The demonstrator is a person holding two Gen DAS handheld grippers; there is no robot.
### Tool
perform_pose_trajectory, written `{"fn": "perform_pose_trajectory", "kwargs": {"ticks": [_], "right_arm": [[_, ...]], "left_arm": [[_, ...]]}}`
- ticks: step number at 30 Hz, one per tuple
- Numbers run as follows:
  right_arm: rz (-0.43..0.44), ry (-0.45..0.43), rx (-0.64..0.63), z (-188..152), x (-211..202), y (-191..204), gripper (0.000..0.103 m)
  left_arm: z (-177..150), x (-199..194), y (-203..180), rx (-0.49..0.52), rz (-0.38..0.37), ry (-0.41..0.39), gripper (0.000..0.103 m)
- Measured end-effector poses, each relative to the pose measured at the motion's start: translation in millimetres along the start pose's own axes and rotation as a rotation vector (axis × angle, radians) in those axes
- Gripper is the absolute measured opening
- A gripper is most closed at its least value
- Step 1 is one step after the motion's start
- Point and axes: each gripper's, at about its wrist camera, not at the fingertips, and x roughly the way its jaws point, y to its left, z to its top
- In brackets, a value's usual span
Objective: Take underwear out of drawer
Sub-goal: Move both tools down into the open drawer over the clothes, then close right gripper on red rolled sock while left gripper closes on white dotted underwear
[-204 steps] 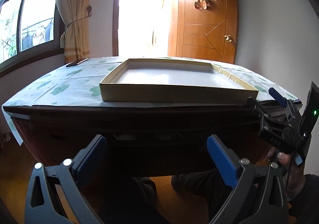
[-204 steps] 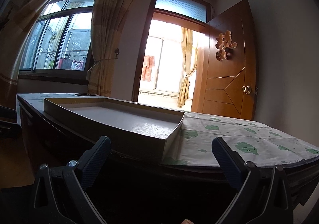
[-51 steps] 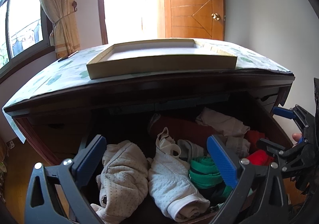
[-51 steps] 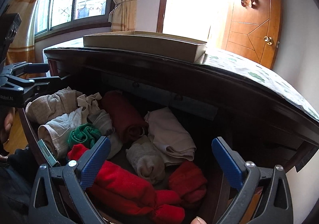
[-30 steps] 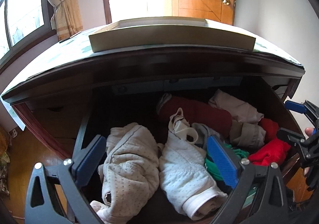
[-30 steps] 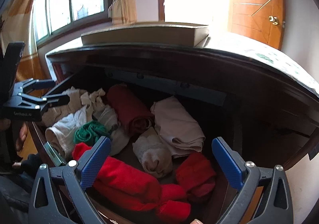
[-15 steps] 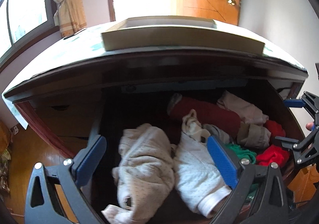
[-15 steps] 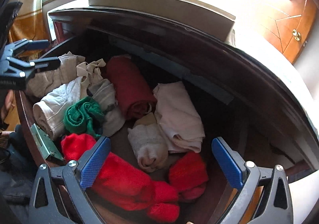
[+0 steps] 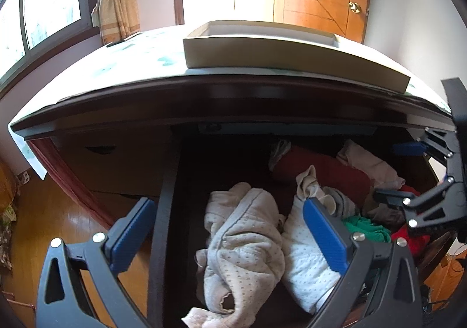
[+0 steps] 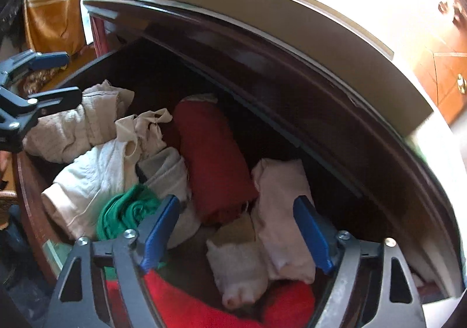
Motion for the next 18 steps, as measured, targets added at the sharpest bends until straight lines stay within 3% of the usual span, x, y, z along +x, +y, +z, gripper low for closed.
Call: {"fn": "perform_pose_trajectory", "kwargs": {"ticks": [12,18], "right_arm": [[-0.096,0.036,-0.131,23.1,24.4,21.6,0.079],[-0.087,0.054,-0.140,28.0,38.2,18.8,0.079]], "left_arm": [[6.5,-0.8,25.4,-0.036,0.017,0.003,0.103],[3.1,1.3,14.8,0.003,-0.002,0.017,0.103]]}}
